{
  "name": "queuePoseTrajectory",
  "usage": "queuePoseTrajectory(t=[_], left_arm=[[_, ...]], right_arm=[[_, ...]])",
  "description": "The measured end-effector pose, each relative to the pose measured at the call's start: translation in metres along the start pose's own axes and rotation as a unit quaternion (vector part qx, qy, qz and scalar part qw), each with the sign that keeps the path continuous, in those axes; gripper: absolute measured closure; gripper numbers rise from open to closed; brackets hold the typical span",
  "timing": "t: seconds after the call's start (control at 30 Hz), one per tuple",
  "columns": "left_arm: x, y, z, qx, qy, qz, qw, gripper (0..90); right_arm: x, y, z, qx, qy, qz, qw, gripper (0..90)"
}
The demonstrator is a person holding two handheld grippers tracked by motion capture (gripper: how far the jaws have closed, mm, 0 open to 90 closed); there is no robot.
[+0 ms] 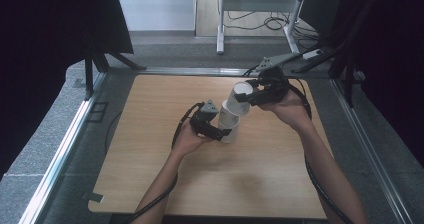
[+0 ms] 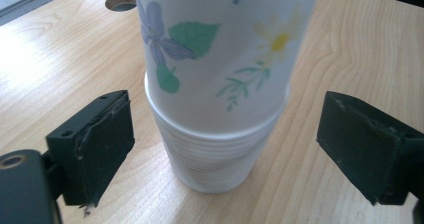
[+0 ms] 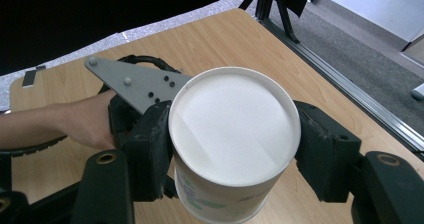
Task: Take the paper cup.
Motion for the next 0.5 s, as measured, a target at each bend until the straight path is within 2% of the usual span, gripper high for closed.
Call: queuePoseTrajectory(t=[0.5], left_arm=[[-0.021,0.015,0.011,0.003,0.005,0.015,0.9999,3.7]], right_arm=[[-0.012,-0.009,0.028,0.003,0.009,0.003,0.9999,36.5]])
Point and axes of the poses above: each handheld gripper's, and its own axes: x roughly forward along the jaws, z roughly out of its underside, y roughly to its right, the point moved 4 cm from there along x, roughly forward along the jaws, and after that the axes turned 8 degrees about -x, right-handed, at the moved point
